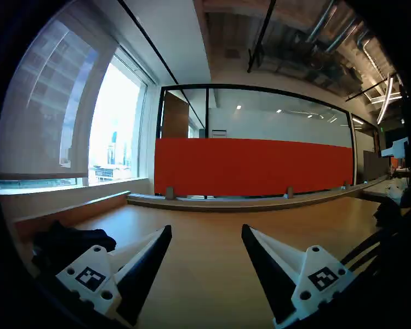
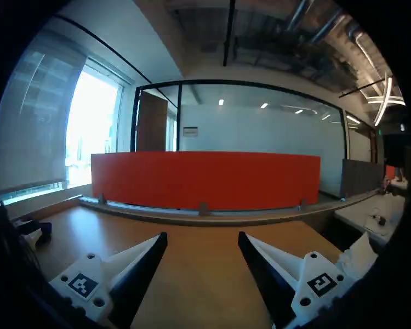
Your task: Fold towel
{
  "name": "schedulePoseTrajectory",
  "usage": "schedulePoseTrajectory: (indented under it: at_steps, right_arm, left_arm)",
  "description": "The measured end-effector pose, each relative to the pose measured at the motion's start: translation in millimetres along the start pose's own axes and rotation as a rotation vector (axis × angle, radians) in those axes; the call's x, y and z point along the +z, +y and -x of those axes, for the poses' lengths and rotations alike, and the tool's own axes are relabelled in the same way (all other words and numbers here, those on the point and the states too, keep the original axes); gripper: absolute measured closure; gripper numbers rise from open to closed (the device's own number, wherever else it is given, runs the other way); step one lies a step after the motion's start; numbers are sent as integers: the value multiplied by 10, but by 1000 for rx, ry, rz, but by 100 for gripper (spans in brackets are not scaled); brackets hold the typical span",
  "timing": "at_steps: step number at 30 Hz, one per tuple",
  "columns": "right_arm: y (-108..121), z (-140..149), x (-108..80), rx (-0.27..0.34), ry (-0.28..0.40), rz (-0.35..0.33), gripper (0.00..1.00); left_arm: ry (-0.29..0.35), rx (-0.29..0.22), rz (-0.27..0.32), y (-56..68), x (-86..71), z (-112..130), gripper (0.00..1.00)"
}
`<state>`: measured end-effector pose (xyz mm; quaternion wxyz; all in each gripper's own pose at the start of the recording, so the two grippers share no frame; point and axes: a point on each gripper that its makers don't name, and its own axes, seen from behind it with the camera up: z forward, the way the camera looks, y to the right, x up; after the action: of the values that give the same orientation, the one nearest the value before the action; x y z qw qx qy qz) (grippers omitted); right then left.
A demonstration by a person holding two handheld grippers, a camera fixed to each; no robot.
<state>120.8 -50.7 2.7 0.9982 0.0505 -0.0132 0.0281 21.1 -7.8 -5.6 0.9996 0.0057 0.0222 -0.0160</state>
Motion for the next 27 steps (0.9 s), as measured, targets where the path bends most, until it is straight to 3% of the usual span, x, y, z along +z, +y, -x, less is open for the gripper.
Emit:
schedulePoseTrajectory:
  at_steps: [12,18,27]
  right_arm:
    - [-50,41,46,-7,-6,-20,0]
    - [-63,15,44,-10,-1,-23,0]
    - [27,1,30,-13,13,-6,0]
  left_arm:
    - [-14,22,-14,-25,20,143,6]
    - [-41,32,2,44,48,209,6]
    - [-44,31,5,31,46,209,5]
